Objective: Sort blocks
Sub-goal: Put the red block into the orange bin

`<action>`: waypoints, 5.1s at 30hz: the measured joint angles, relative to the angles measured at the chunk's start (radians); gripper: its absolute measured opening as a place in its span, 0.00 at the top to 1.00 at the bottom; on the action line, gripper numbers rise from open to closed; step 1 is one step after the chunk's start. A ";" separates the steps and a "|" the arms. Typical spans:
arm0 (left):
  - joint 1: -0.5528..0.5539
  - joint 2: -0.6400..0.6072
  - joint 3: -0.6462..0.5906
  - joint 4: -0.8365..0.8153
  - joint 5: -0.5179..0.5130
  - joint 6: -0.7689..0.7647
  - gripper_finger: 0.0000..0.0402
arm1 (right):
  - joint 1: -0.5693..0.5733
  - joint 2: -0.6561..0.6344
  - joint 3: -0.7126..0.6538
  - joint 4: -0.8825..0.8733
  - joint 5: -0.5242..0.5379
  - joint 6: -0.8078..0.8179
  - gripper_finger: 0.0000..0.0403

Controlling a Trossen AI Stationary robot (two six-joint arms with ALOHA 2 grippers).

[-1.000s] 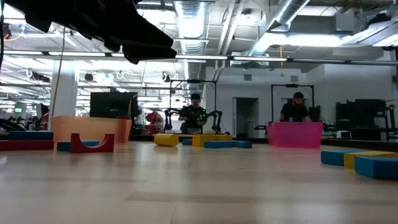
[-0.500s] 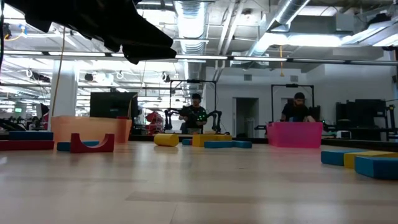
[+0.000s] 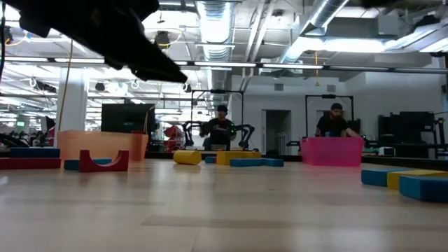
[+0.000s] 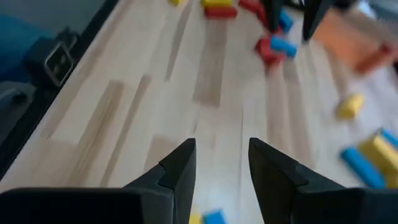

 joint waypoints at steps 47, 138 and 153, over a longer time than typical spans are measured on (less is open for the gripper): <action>0.038 0.003 0.011 -0.567 -0.058 -0.431 0.48 | -0.435 0.011 -0.193 0.442 -0.396 -0.246 0.60; 1.082 -0.344 -0.053 -0.863 0.024 0.029 0.60 | -0.325 0.010 -0.193 0.414 -0.361 -0.132 0.60; 1.077 -0.354 -0.053 -0.823 0.079 0.035 0.59 | -0.322 0.010 -0.193 0.411 -0.361 -0.128 0.60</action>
